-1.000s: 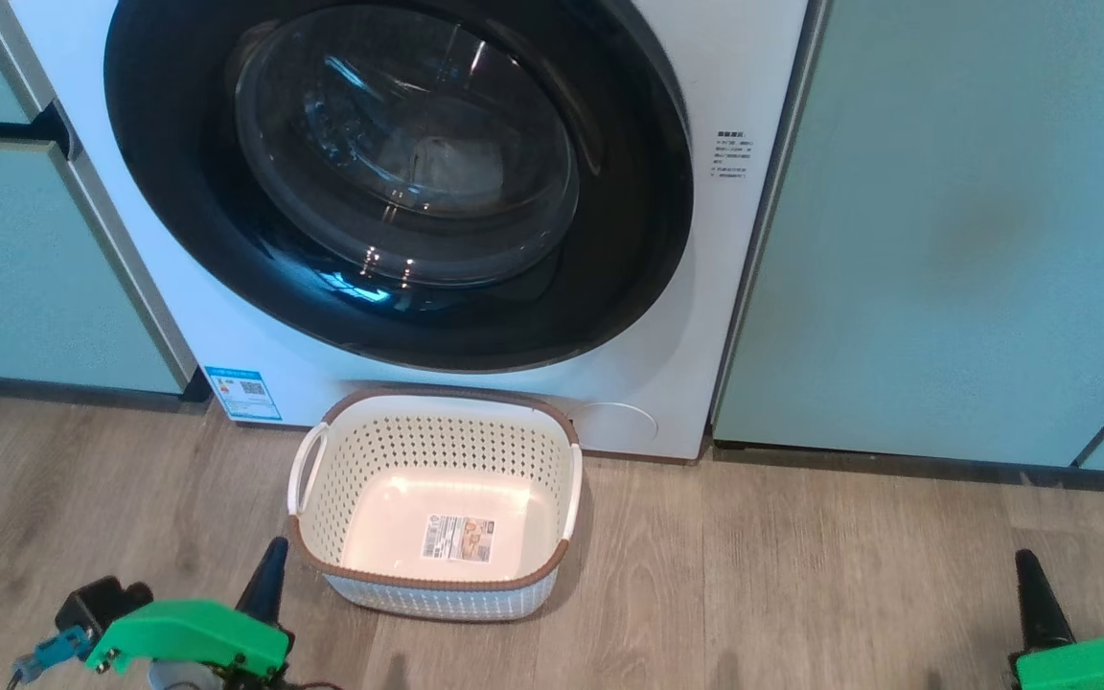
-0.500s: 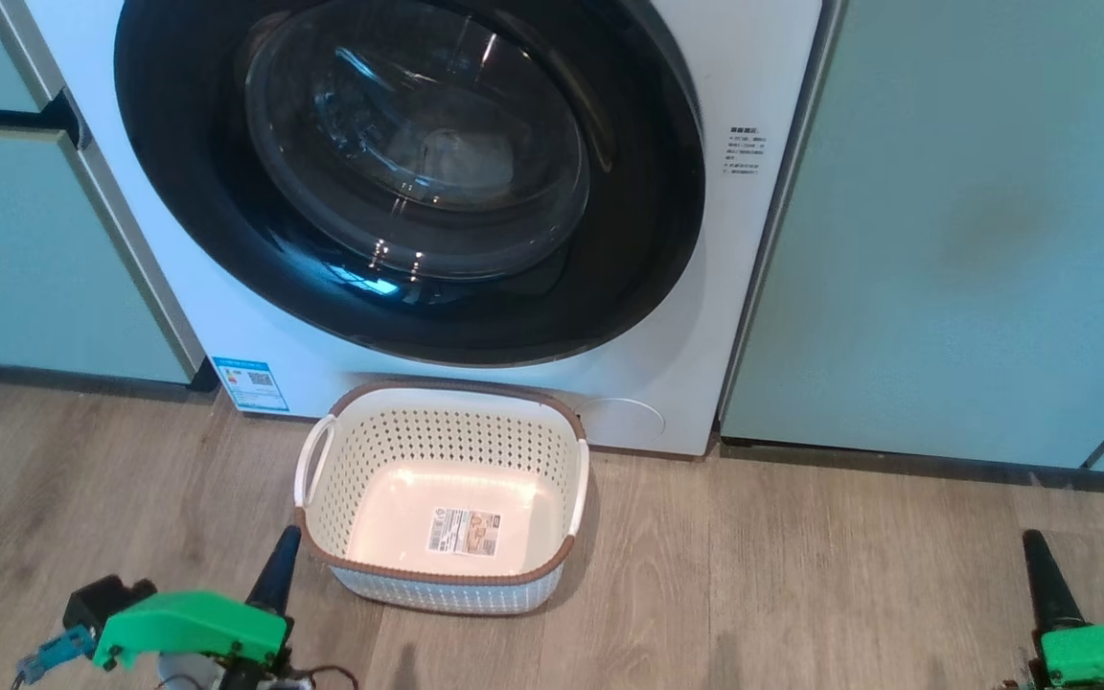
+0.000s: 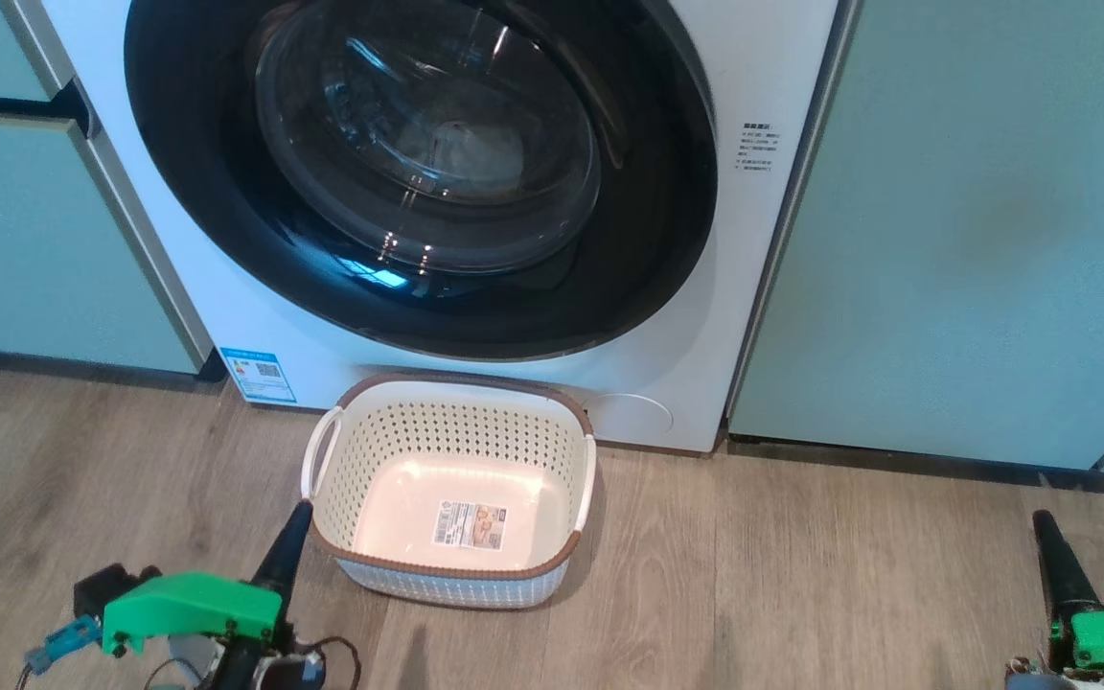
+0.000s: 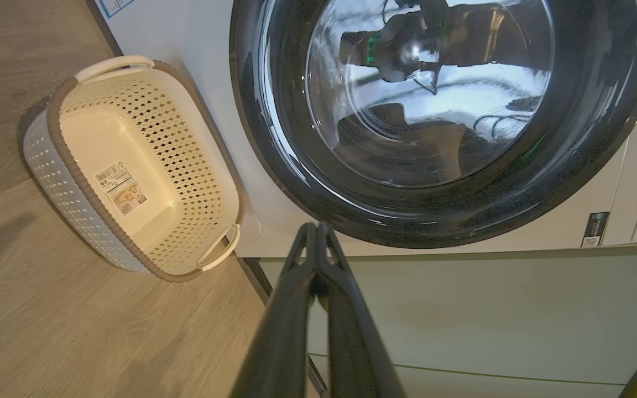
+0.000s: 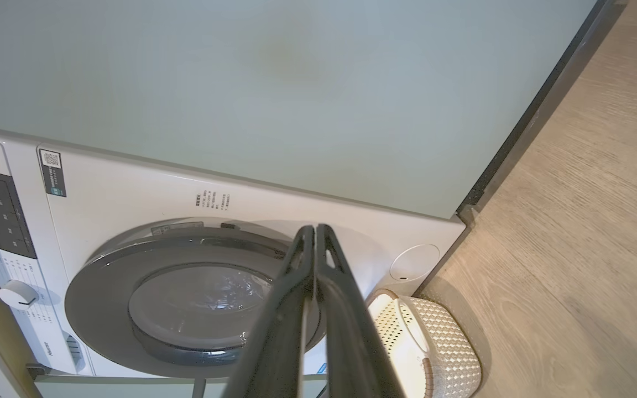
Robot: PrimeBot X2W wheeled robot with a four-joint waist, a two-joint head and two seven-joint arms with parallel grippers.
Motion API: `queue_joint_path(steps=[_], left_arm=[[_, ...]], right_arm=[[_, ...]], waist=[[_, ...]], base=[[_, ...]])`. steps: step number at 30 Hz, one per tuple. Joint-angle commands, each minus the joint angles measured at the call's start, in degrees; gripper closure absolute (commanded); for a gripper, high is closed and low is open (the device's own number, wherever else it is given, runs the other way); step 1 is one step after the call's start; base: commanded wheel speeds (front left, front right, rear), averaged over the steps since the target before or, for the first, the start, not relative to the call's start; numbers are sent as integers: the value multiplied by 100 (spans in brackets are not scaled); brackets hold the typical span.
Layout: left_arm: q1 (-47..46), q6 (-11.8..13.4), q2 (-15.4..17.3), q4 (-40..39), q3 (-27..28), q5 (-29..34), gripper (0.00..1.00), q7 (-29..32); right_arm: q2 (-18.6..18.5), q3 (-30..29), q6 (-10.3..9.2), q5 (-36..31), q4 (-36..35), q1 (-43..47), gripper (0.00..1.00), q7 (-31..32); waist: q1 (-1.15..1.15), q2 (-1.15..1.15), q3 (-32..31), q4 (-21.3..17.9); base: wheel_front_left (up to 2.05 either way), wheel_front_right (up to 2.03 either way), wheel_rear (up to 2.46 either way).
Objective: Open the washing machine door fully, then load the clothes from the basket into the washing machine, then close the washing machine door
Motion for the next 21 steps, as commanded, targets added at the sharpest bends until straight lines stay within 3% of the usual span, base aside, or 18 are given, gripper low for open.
queue_joint_path(steps=[1,21], left_arm=[[-302,-7,37,-243,216,-127,100,39],[-350,-8,-131,-498,389,-1034,100,352]], right_arm=[[-36,59,-13,158,-239,-314,100,76],[-37,-70,-16,1283,-403,-407,100,395]], waist=[[0,0,5,7],[0,0,69,110]], base=[[0,0,0],[0,0,0]])
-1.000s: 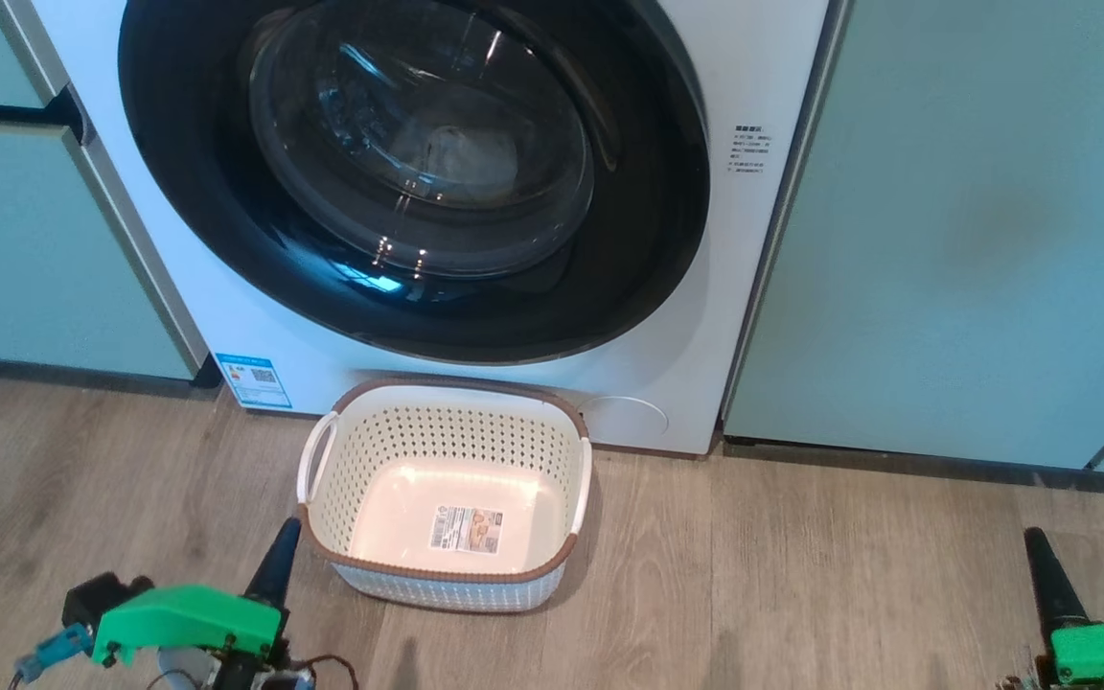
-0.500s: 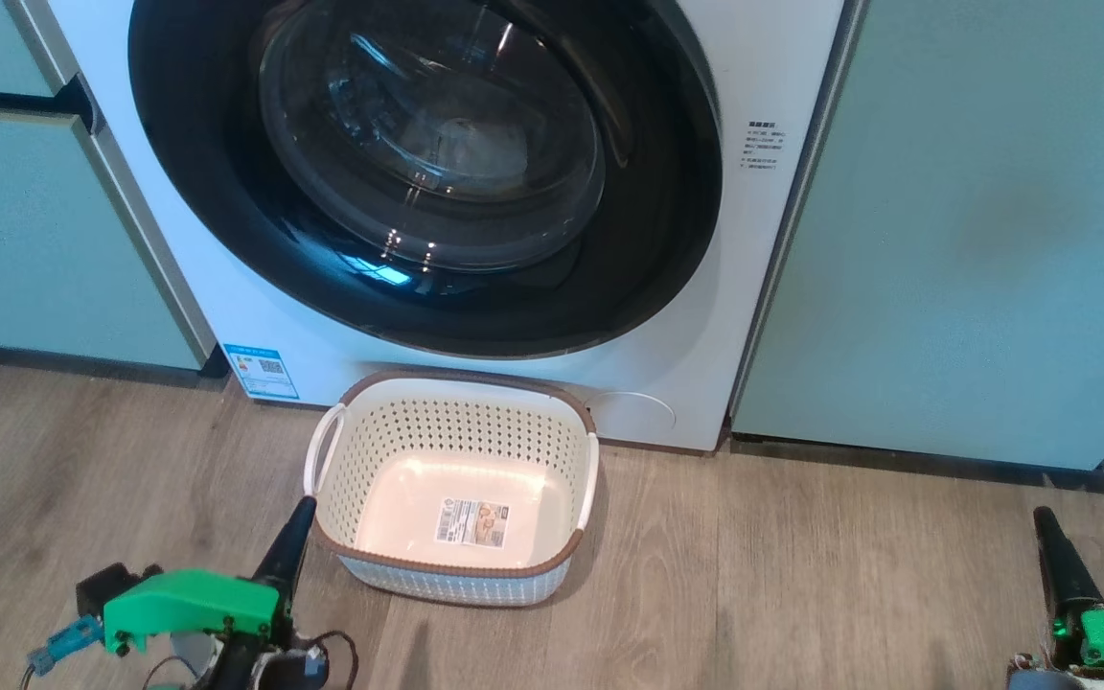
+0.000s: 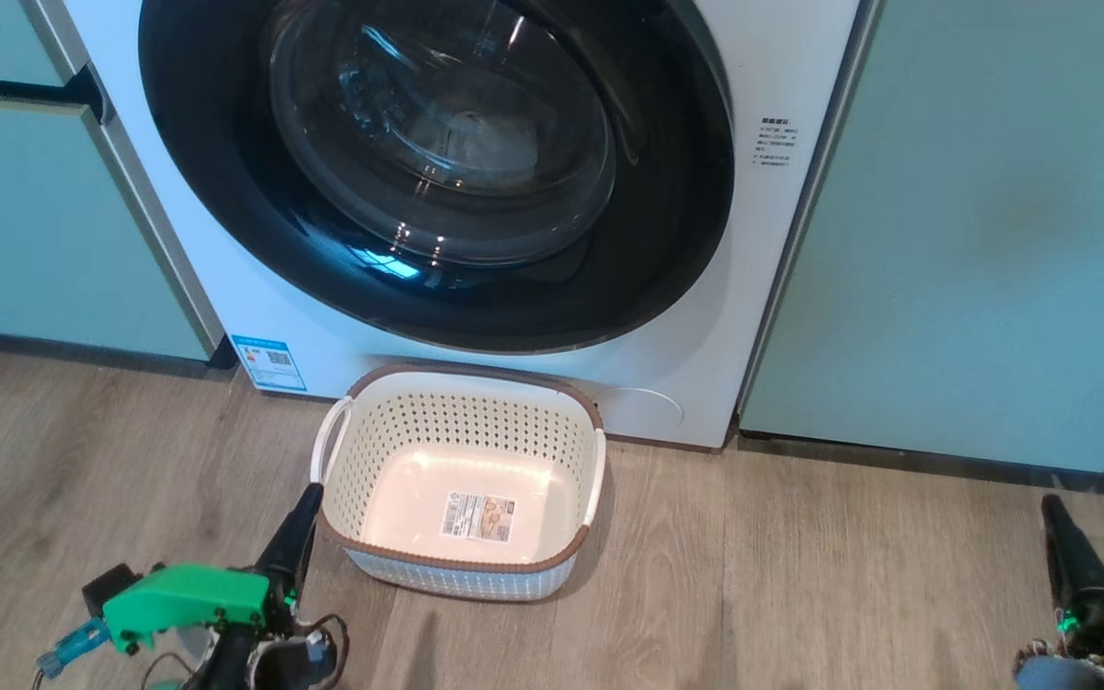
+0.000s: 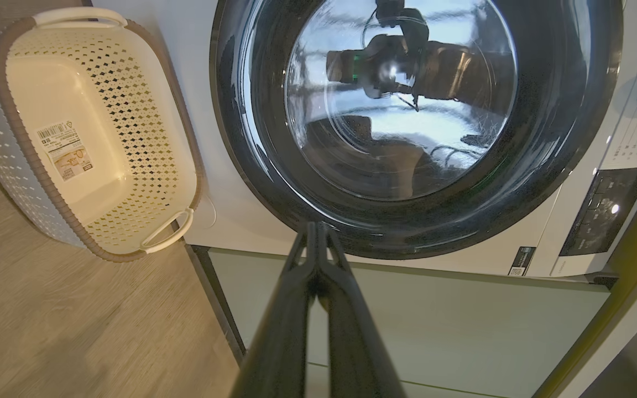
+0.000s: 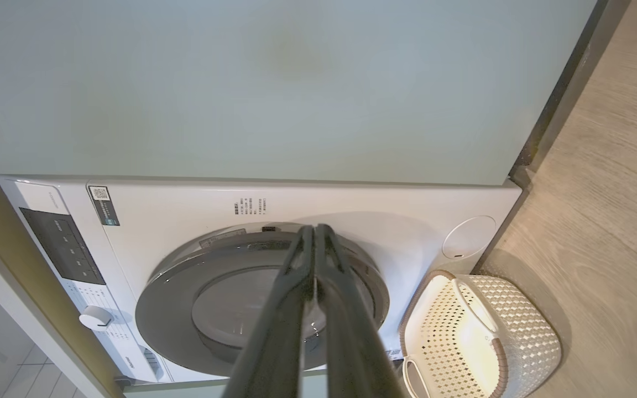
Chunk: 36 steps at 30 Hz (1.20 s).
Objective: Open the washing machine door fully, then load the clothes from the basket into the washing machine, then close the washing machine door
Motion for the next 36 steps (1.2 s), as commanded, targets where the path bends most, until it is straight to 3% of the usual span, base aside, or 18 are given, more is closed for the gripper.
queue_joint_path(steps=[1,9,36], left_arm=[[-341,-8,34,-239,226,-129,100,67],[-360,-9,-31,-338,293,-485,100,190],[-360,-9,-31,-338,292,-485,100,189]], right_arm=[[-37,76,-15,159,-242,-383,100,64],[-38,26,-16,600,-306,-419,100,189],[-38,27,-16,601,-307,-419,100,188]], waist=[[0,0,5,7],[0,0,30,48],[0,0,30,48]], base=[[0,0,0],[0,0,0],[0,0,0]])
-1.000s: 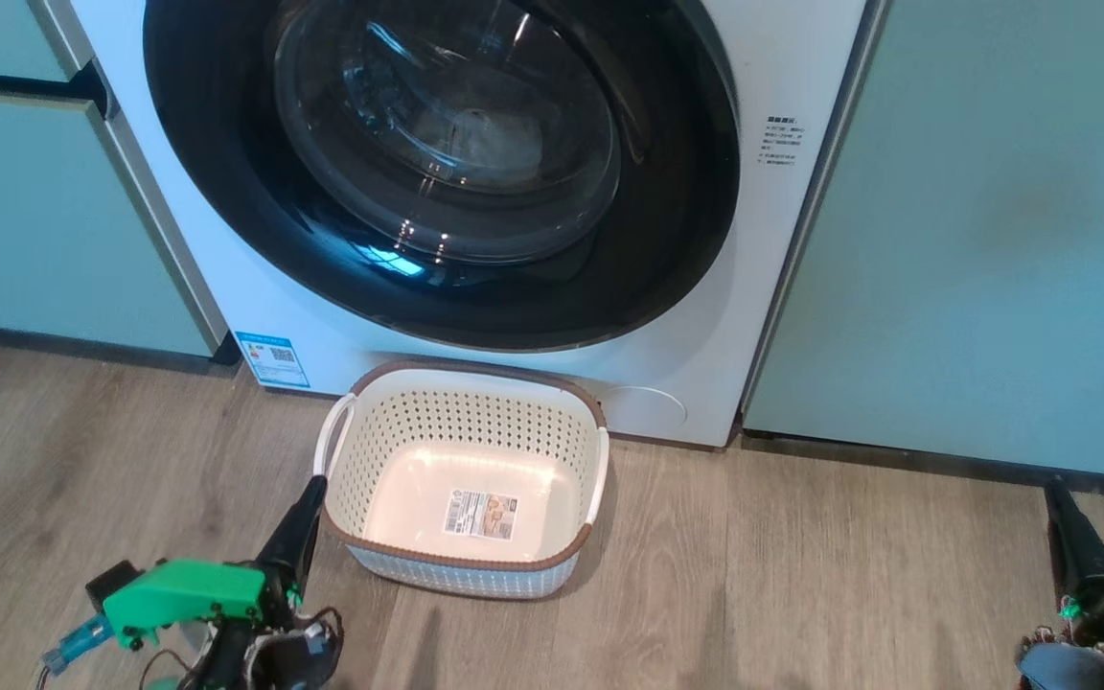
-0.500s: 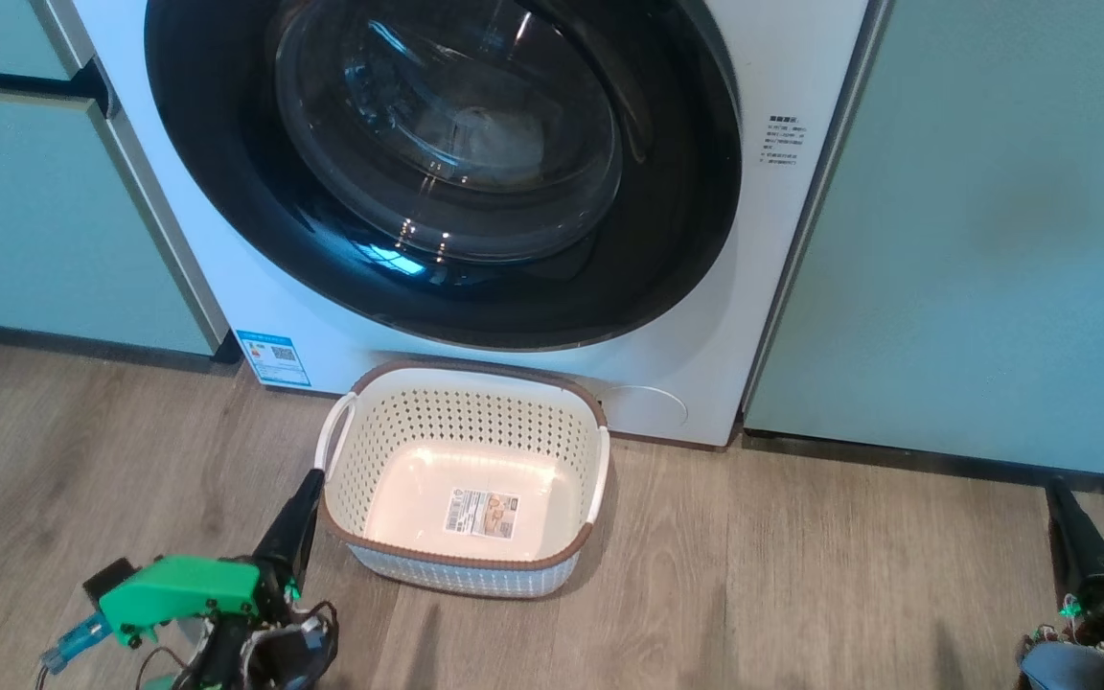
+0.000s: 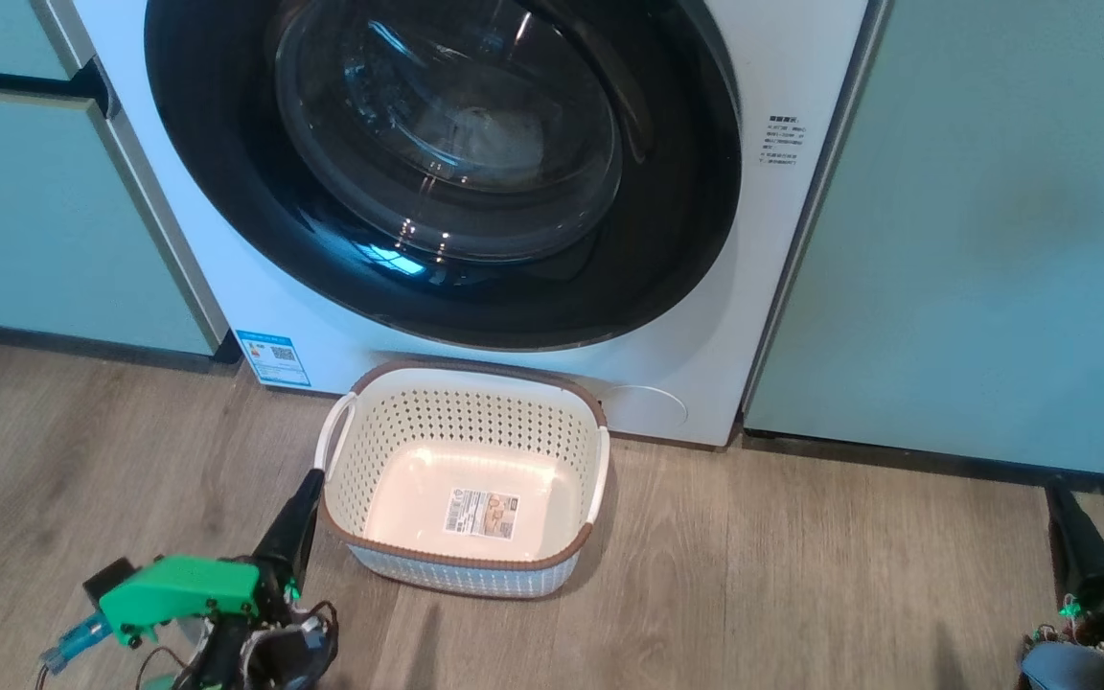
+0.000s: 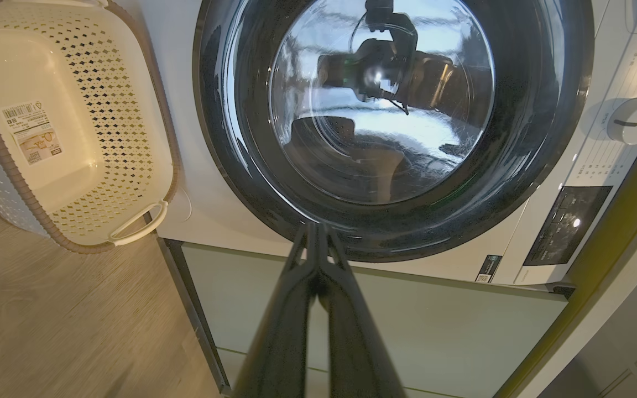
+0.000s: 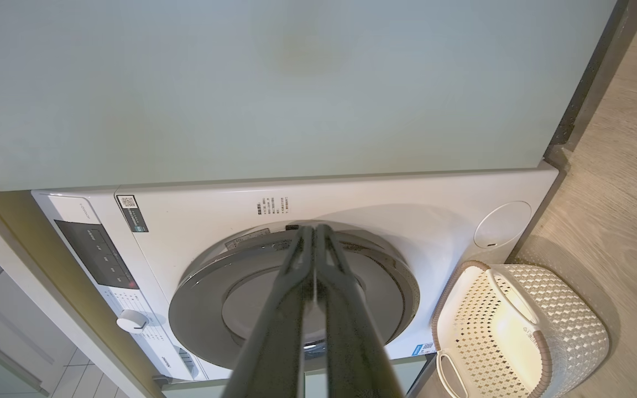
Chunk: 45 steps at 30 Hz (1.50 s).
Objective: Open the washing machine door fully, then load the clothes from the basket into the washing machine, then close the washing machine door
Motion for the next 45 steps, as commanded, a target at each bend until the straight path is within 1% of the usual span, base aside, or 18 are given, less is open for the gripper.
queue_joint_path(steps=[1,45], left_arm=[[-323,-9,31,-200,193,-29,100,36],[-323,-9,31,-200,192,-30,100,35]], right_arm=[[-39,89,-16,44,-220,-321,100,34],[-39,90,-16,45,-220,-321,100,33]], waist=[[0,0,0,0],[0,0,0,0]], base=[[0,0,0],[0,0,0]])
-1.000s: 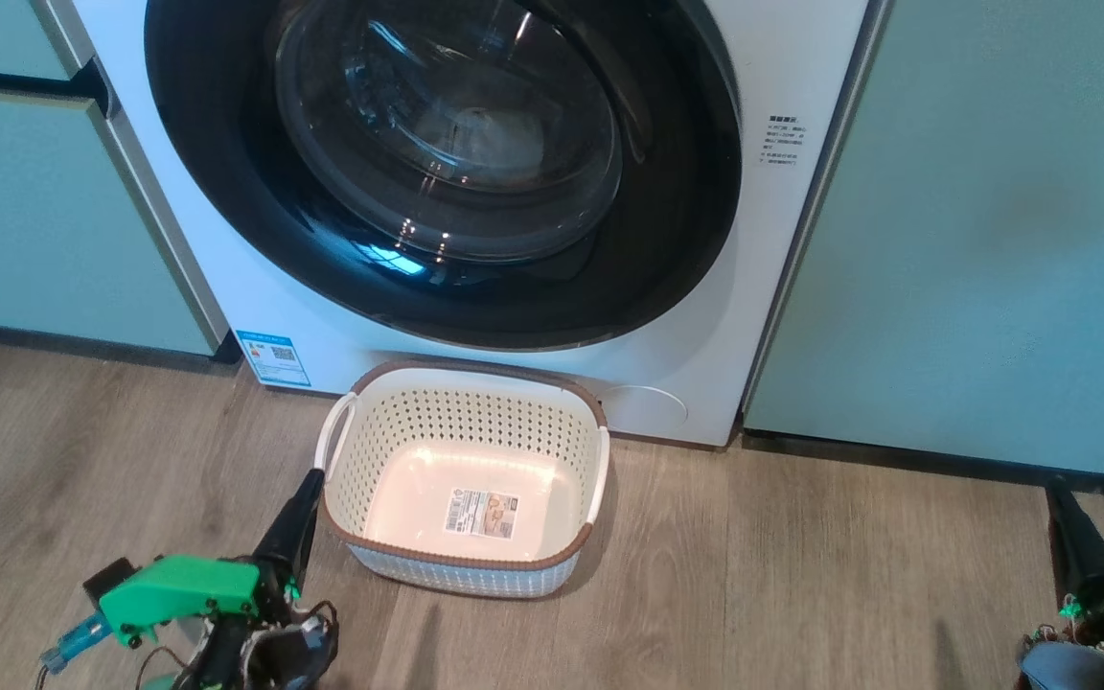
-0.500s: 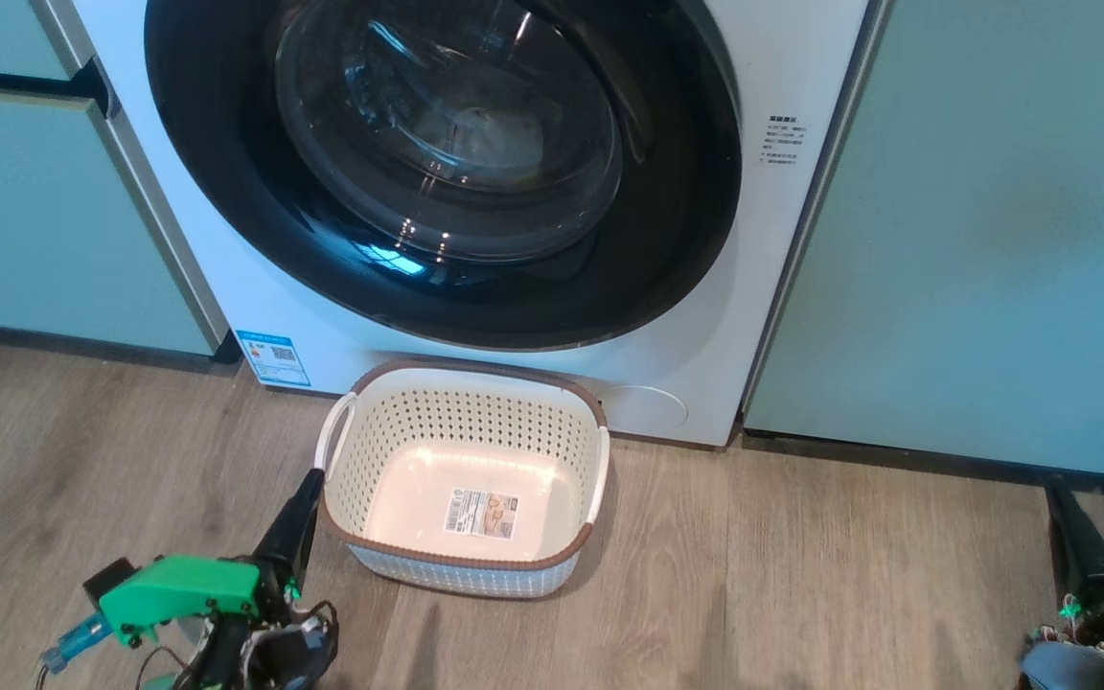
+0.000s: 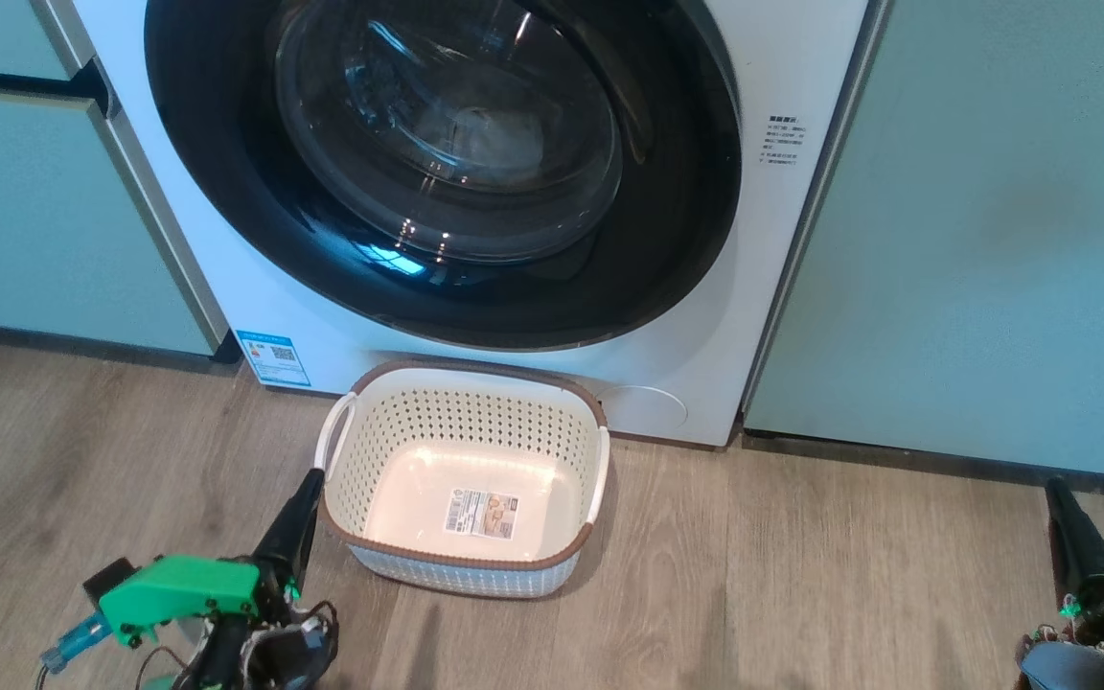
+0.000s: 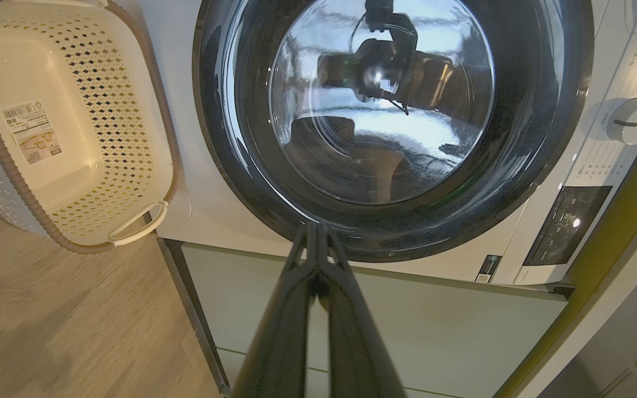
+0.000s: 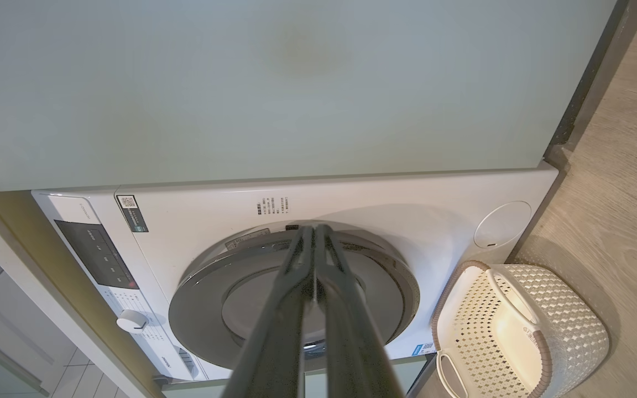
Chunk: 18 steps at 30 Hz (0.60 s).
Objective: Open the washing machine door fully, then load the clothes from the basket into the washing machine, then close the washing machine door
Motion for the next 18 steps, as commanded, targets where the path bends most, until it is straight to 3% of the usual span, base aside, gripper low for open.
queue_joint_path(steps=[1,18], left_arm=[[-322,-9,32,-199,191,-30,100,35],[-322,-9,32,-199,191,-31,100,35]], right_arm=[[-39,90,-15,45,-219,-321,100,33],[-39,90,-15,45,-219,-321,100,33]], waist=[[0,0,0,0],[0,0,0,0]], base=[[0,0,0],[0,0,0]])
